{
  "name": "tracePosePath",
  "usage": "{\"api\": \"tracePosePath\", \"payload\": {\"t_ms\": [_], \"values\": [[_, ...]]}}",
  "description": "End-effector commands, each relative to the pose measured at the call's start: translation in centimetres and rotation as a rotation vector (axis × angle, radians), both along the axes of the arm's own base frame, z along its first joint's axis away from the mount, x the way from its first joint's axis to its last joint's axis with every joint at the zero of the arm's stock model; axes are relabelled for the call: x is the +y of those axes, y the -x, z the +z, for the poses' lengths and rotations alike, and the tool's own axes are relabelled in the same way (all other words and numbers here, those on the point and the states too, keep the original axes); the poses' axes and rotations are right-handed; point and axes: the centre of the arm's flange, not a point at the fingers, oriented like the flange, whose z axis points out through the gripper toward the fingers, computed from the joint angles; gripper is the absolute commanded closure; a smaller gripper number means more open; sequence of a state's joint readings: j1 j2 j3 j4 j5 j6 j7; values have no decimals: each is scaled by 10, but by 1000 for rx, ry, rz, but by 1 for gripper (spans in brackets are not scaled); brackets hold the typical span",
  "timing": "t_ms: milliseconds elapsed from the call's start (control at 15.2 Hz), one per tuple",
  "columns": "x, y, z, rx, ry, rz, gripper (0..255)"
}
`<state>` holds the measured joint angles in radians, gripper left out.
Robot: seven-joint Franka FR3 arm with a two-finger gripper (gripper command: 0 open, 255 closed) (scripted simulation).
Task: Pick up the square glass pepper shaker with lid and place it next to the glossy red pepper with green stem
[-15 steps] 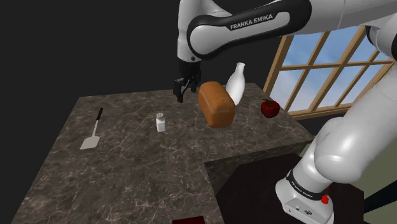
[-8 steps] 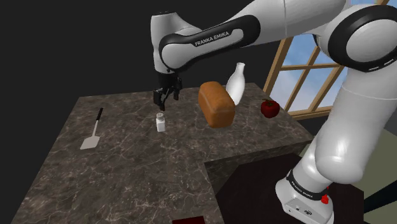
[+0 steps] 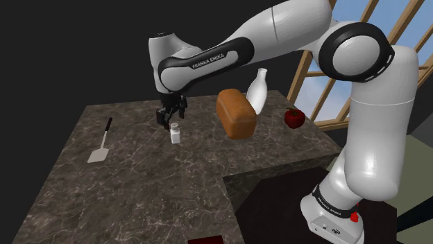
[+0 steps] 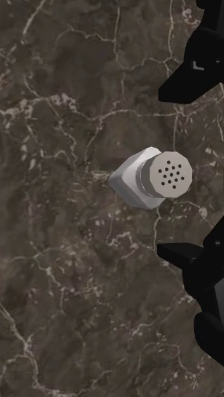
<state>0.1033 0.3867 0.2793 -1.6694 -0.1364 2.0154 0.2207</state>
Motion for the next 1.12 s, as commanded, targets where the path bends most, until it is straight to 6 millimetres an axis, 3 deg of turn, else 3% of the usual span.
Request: {"api": "tracePosePath", "payload": {"t_ms": [0,198,660,726,1056], "values": [[0,0,-10,0,0,0,0],[0,0,-23,0,0,0,0],[0,0,-23,0,0,0,0],[0,0,-23,0,0,0,255],[0,0,-23,0,0,0,255]]}}
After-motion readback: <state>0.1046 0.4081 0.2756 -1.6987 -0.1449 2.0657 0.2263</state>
